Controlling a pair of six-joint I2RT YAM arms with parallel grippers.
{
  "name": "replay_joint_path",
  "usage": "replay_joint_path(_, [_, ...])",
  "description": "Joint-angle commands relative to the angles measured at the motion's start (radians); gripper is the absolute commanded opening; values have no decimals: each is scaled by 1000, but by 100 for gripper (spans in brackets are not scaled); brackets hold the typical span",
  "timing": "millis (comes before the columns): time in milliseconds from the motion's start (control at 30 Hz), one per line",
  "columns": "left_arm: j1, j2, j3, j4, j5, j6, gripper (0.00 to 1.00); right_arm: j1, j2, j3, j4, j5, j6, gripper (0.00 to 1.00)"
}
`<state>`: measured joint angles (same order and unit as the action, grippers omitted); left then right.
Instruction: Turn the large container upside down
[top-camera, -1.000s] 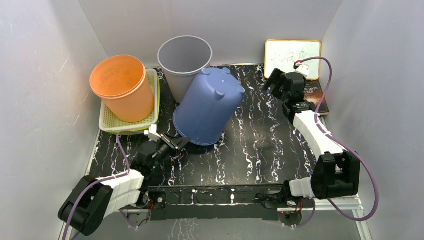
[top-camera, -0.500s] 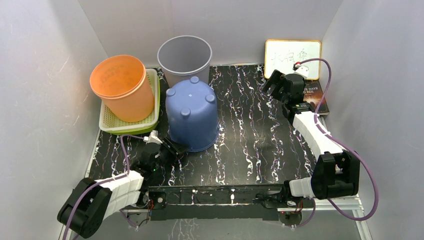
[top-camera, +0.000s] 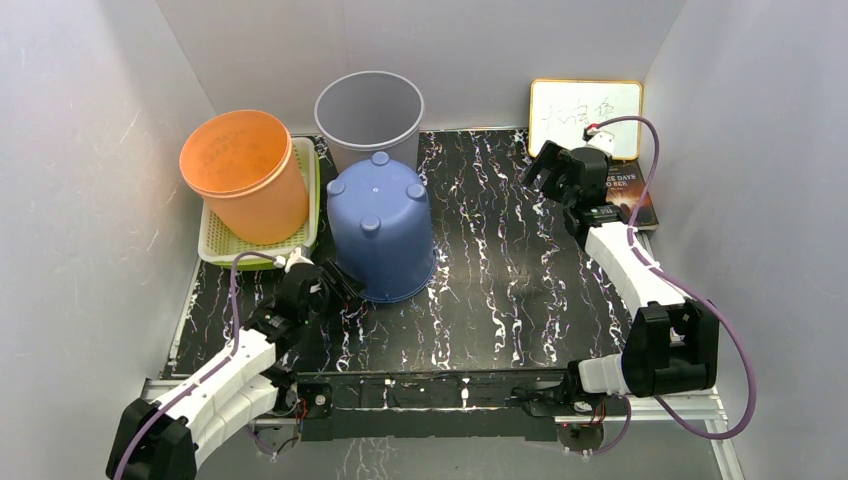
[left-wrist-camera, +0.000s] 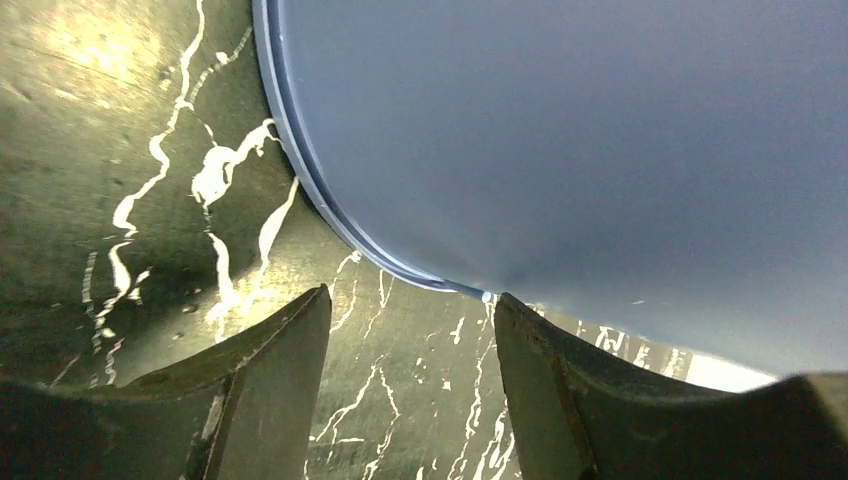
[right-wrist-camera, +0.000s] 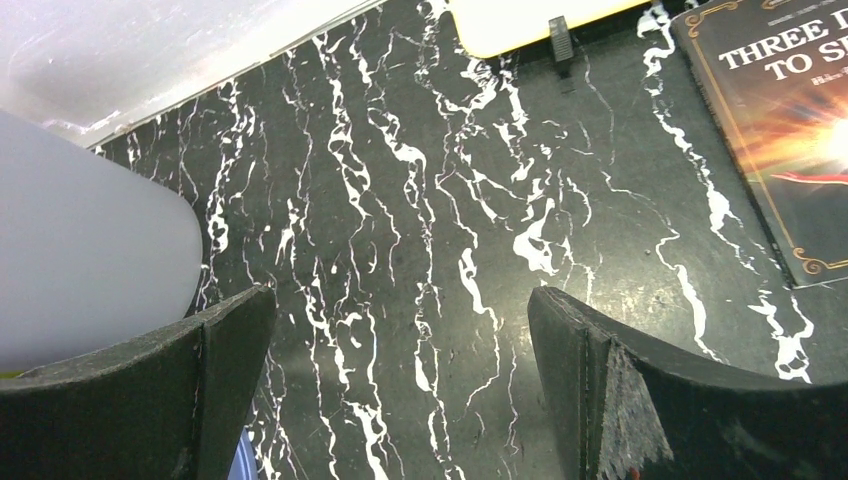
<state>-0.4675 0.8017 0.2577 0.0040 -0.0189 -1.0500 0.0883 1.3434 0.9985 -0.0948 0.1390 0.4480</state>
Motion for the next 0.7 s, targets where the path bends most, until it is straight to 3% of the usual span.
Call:
replay_joint_path(0, [1,-6,111,-279,-68,119,60,4,30,48,29,-81,-24,98])
replay_joint_path(200, [1,3,166,-336,-73,181,60,101,135,255,-22,-161,-50,98])
replay_joint_path(500, [0,-6,165,-311,-24,196,59,212,355,601,55,-329,90,96])
replay_joint_path(667, [-2,-14,161,-297,-10,201,59,273,517,764,80,-340,163,91])
